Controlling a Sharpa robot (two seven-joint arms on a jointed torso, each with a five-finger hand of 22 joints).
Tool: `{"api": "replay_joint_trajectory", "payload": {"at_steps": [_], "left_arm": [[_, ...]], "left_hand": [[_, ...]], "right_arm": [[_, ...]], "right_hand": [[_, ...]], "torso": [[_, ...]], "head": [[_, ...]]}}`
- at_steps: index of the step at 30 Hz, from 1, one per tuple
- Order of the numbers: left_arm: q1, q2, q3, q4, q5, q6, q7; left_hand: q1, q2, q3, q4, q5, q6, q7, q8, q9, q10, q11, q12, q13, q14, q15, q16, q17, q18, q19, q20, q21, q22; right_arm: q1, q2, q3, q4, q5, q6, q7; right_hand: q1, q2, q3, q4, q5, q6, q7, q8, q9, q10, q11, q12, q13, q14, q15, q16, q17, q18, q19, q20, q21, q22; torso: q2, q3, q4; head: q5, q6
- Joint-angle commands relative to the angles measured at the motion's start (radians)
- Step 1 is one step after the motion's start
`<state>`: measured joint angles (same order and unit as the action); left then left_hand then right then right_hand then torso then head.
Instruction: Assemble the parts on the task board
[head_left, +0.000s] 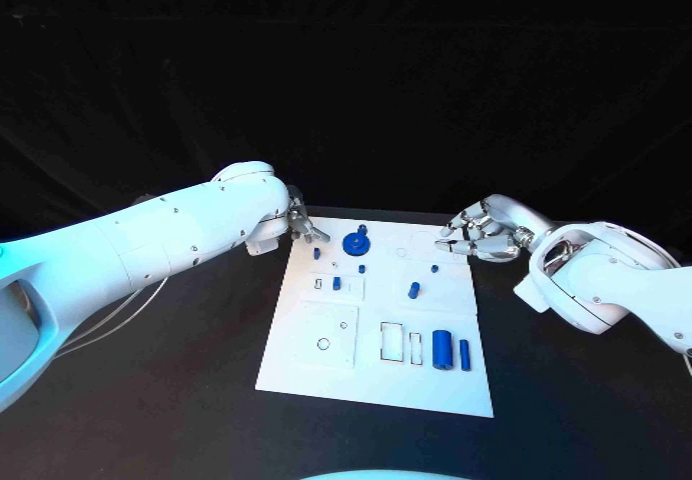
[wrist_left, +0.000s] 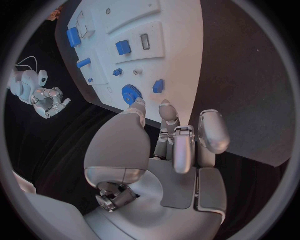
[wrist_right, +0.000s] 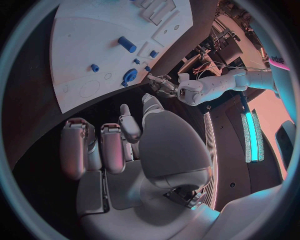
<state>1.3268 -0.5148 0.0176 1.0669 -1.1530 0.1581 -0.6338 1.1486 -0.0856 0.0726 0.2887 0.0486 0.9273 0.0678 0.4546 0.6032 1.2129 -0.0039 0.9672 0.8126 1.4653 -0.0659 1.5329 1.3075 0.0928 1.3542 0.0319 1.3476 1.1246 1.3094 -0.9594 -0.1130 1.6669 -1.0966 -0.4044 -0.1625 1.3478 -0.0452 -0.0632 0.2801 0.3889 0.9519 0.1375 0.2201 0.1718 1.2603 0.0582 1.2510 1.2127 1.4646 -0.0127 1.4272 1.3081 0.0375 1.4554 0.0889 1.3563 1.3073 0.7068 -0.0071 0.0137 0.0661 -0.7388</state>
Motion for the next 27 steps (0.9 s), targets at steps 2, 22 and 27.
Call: {"api": "replay_joint_trajectory", "payload": {"at_steps": [2, 22, 27], "left_arm": [[0.000, 0.008, -0.002, -0.008, -0.002, 0.032, 0.012], [-0.005, 0.032, -0.012, -0.045, 0.008, 0.072, 0.009], [-0.006, 0.035, -0.013, -0.048, 0.009, 0.079, 0.009]], "left_hand": [[0.012, -0.001, -0.006, 0.000, 0.003, 0.002, 0.007, -0.007, -0.003, -0.002, 0.006, -0.005, -0.001, 0.089, 0.006, -0.006, 0.211, -0.003, 0.005, 0.006, 0.000, 0.004], [0.021, 0.009, -0.010, -0.001, 0.003, 0.012, 0.006, -0.009, -0.012, -0.002, 0.005, -0.002, 0.001, 0.089, 0.006, -0.006, 0.211, -0.004, 0.007, 0.007, 0.002, 0.009], [0.028, 0.015, -0.011, -0.002, 0.003, 0.017, 0.006, -0.009, -0.017, -0.002, 0.005, 0.000, 0.002, 0.089, 0.006, -0.006, 0.211, -0.004, 0.007, 0.007, 0.003, 0.010]], "right_arm": [[-0.001, 0.001, 0.000, 0.001, -0.008, 0.006, 0.007], [0.000, 0.003, 0.000, 0.000, -0.008, 0.006, 0.007], [0.000, 0.004, 0.000, 0.000, -0.008, 0.006, 0.007]], "right_hand": [[-0.002, -0.011, -0.006, 0.002, 0.005, -0.008, 0.002, 0.004, 0.001, -0.004, 0.000, -0.005, -0.001, 0.048, -0.003, -0.004, 0.013, 0.016, -0.006, 0.003, -0.003, 0.128], [-0.001, -0.009, -0.006, 0.002, 0.007, -0.008, 0.002, 0.005, 0.002, -0.003, 0.000, -0.004, 0.000, 0.049, -0.003, -0.004, 0.013, 0.015, -0.006, 0.003, -0.003, 0.129], [-0.001, -0.009, -0.006, 0.002, 0.007, -0.008, 0.002, 0.005, 0.002, -0.003, 0.000, -0.004, 0.000, 0.049, -0.003, -0.004, 0.013, 0.015, -0.006, 0.003, -0.003, 0.129]], "torso": [[0.000, -0.0002, 0.0010], [-0.001, 0.0010, -0.0002], [-0.001, 0.0006, -0.0002]], "head": [[0.001, -0.001], [0.002, -0.003], [0.003, -0.004]]}}
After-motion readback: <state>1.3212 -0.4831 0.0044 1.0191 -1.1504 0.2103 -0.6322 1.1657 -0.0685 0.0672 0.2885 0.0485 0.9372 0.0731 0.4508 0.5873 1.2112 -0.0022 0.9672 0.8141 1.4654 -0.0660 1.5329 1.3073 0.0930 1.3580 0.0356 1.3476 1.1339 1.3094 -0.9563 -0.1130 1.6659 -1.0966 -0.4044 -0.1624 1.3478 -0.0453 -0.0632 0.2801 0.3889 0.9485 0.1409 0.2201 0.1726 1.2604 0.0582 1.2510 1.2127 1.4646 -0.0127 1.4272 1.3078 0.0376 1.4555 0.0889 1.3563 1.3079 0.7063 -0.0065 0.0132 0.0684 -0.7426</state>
